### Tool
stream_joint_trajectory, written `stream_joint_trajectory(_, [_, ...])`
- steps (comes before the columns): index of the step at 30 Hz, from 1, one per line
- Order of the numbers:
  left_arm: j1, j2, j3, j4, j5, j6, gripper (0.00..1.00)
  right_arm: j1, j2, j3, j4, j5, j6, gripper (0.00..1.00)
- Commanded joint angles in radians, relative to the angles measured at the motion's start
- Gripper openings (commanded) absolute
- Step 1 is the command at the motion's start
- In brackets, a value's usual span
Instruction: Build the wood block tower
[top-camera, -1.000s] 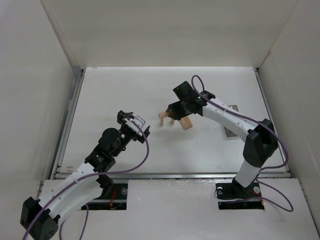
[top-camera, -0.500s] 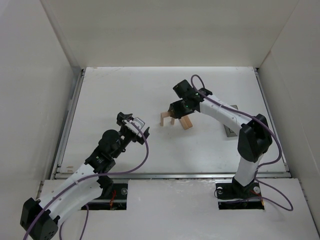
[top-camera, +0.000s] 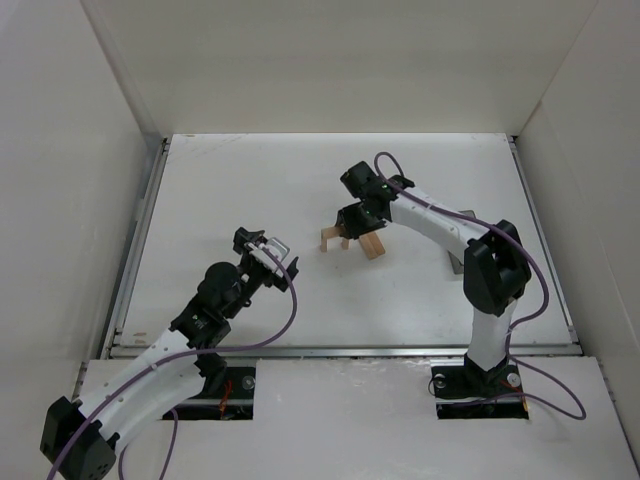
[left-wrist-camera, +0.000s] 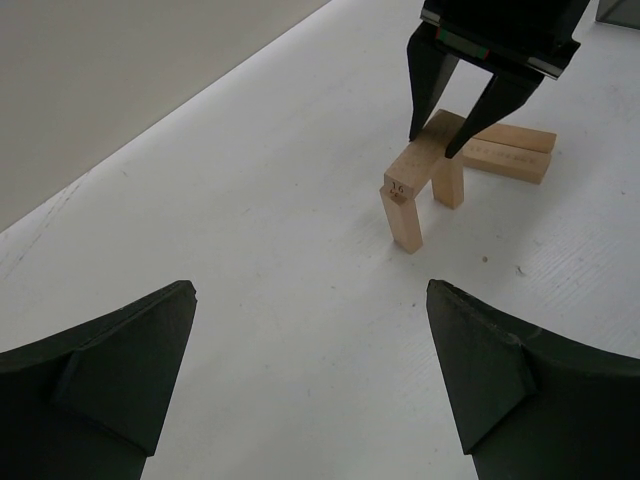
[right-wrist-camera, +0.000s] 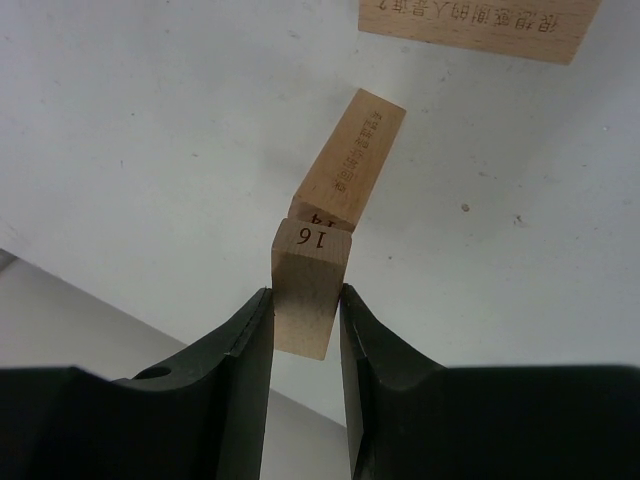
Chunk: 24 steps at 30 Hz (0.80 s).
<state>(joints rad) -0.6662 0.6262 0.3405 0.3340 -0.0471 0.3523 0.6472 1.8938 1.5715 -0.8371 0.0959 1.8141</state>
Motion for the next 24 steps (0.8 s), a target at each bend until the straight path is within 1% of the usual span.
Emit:
stream_joint_trajectory(1, [-0.004,-0.025,-0.008,0.057,-0.008,-0.018,1.00,-0.008,-0.001,0.067,-0.028,-0.001,0.019,0.00])
stream_joint_trajectory(24, [-0.004,-0.025,-0.017,0.076,-0.008,-0.018,1.00,-0.008,0.018,0.067,-0.028,-0.010,0.050,0.00])
